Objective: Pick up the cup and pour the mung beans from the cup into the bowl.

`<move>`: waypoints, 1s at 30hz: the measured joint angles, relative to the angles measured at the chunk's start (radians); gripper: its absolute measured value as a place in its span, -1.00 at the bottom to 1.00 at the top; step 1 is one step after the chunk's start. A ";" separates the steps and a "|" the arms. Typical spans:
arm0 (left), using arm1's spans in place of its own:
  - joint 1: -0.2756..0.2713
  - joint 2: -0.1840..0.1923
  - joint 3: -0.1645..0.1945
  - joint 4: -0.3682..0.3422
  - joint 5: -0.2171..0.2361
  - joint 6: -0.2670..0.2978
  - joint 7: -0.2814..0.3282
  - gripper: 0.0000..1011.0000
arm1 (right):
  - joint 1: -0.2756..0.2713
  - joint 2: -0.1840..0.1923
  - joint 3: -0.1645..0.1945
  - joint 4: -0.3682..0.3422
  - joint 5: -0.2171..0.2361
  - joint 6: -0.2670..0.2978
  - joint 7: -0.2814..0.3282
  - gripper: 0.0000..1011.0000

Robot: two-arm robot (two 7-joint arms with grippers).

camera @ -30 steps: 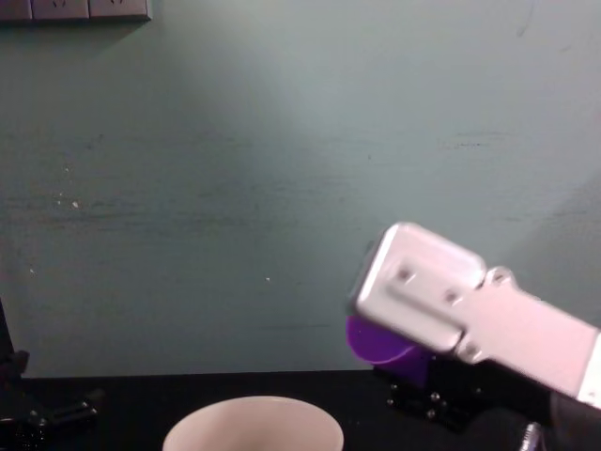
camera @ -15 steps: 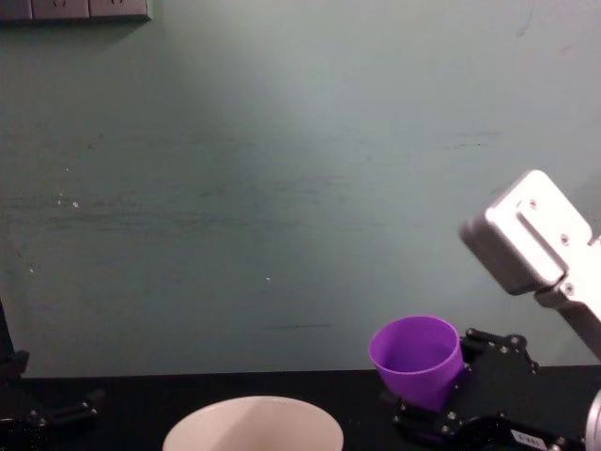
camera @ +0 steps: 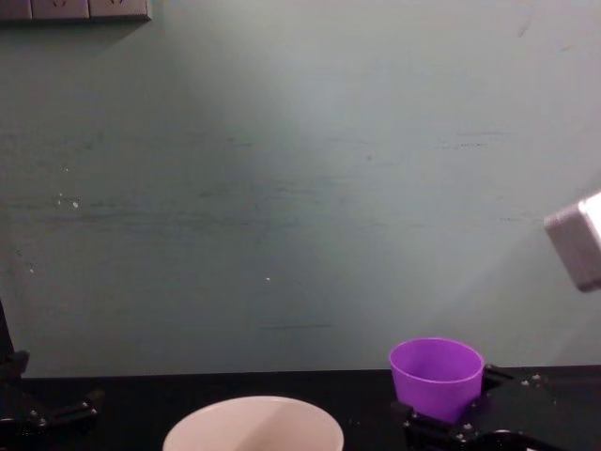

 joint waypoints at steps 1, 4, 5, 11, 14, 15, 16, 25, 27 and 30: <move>0.000 0.000 0.000 0.000 0.000 0.000 0.000 0.98 | 0.000 0.000 0.000 0.006 0.016 -0.005 0.005 0.42; 0.000 0.000 0.000 0.000 0.000 0.000 0.000 0.98 | 0.004 0.000 -0.002 0.022 0.041 -0.014 0.012 0.42; 0.000 0.000 0.000 0.000 0.000 0.000 0.000 0.98 | 0.006 0.000 -0.003 0.028 0.046 -0.015 0.014 0.42; 0.000 0.000 0.000 0.000 0.000 0.000 0.000 0.98 | 0.018 -0.003 -0.011 0.065 0.070 -0.030 0.016 0.42; 0.000 0.000 0.000 0.000 0.000 0.000 0.000 0.98 | 0.022 -0.007 -0.014 0.089 0.084 -0.045 0.009 0.42; 0.000 0.000 0.000 0.000 0.000 0.000 0.000 0.98 | 0.024 -0.011 -0.014 0.104 0.095 -0.053 0.004 0.42; 0.000 0.000 0.000 0.000 0.000 0.000 0.000 0.98 | 0.025 -0.013 -0.014 0.118 0.102 -0.059 0.001 0.42; 0.000 0.000 0.000 0.000 0.000 0.000 0.000 0.98 | 0.029 -0.013 -0.028 0.144 0.129 -0.073 -0.014 0.42; 0.000 0.000 0.000 0.000 0.000 0.000 0.000 0.98 | 0.031 -0.010 -0.033 0.148 0.133 -0.074 -0.017 0.42; 0.000 0.000 0.000 0.000 0.000 0.000 0.000 0.98 | 0.035 -0.007 -0.043 0.153 0.135 -0.075 -0.019 0.43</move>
